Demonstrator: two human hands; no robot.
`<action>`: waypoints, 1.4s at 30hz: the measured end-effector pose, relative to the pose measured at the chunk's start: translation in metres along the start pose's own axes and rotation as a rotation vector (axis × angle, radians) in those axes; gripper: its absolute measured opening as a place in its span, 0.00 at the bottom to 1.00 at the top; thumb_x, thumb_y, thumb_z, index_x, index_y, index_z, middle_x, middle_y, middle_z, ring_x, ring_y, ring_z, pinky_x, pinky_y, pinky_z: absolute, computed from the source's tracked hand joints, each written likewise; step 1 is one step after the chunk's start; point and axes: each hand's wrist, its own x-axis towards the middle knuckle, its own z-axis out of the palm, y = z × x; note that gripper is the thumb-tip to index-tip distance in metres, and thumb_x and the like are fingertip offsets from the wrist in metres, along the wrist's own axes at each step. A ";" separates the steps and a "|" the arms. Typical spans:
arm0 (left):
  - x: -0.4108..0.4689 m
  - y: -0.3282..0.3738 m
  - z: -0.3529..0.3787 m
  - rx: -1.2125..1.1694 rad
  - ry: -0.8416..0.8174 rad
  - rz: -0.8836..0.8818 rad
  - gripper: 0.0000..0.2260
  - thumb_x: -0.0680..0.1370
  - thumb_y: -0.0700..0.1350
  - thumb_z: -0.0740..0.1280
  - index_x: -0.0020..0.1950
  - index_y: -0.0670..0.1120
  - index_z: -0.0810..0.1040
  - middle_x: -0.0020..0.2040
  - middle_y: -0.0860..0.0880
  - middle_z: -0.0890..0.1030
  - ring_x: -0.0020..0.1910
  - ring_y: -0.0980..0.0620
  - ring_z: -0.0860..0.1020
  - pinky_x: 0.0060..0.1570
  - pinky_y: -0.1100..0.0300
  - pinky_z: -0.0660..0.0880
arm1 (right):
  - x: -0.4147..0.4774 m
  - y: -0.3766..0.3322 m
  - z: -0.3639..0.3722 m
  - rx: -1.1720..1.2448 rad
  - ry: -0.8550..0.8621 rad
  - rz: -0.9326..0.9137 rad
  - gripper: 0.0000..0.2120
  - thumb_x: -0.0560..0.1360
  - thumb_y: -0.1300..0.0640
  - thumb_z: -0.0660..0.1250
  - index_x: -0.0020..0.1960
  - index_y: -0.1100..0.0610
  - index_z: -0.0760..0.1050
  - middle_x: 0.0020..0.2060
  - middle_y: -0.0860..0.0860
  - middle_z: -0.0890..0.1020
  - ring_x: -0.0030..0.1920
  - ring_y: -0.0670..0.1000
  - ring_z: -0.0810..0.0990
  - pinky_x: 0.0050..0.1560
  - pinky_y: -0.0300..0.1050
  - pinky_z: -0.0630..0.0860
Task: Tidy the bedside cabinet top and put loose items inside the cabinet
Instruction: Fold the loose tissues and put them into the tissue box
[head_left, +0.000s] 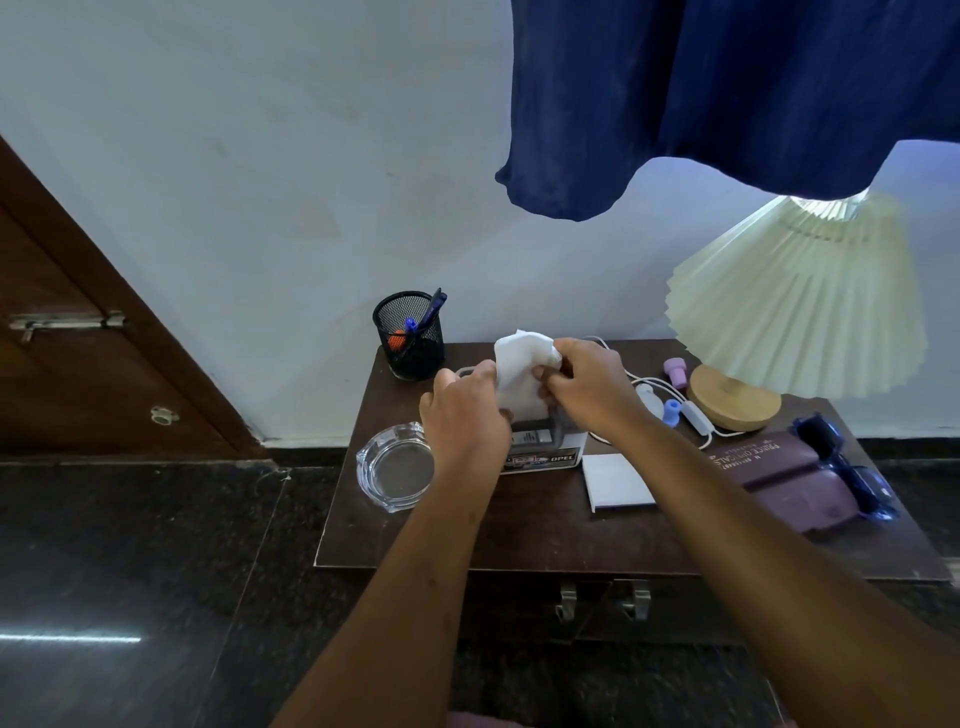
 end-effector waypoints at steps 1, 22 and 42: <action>0.000 0.000 0.001 0.005 0.013 0.005 0.15 0.71 0.44 0.71 0.56 0.50 0.76 0.40 0.50 0.70 0.49 0.45 0.73 0.47 0.56 0.67 | 0.000 0.000 0.000 -0.003 -0.009 0.004 0.09 0.74 0.60 0.64 0.36 0.52 0.74 0.32 0.51 0.80 0.36 0.50 0.80 0.39 0.41 0.74; 0.005 -0.005 0.005 -0.071 0.020 0.014 0.15 0.76 0.39 0.64 0.61 0.51 0.77 0.52 0.50 0.80 0.53 0.48 0.71 0.40 0.57 0.67 | -0.003 0.005 0.011 -0.237 0.036 -0.201 0.14 0.71 0.67 0.60 0.50 0.56 0.80 0.45 0.55 0.83 0.47 0.55 0.78 0.46 0.49 0.75; 0.010 -0.012 0.000 -0.039 -0.131 0.033 0.18 0.73 0.36 0.65 0.60 0.51 0.78 0.61 0.49 0.76 0.58 0.47 0.69 0.47 0.55 0.68 | -0.001 0.015 0.013 -0.396 -0.135 -0.148 0.14 0.72 0.61 0.63 0.56 0.50 0.77 0.51 0.51 0.81 0.53 0.53 0.70 0.44 0.49 0.73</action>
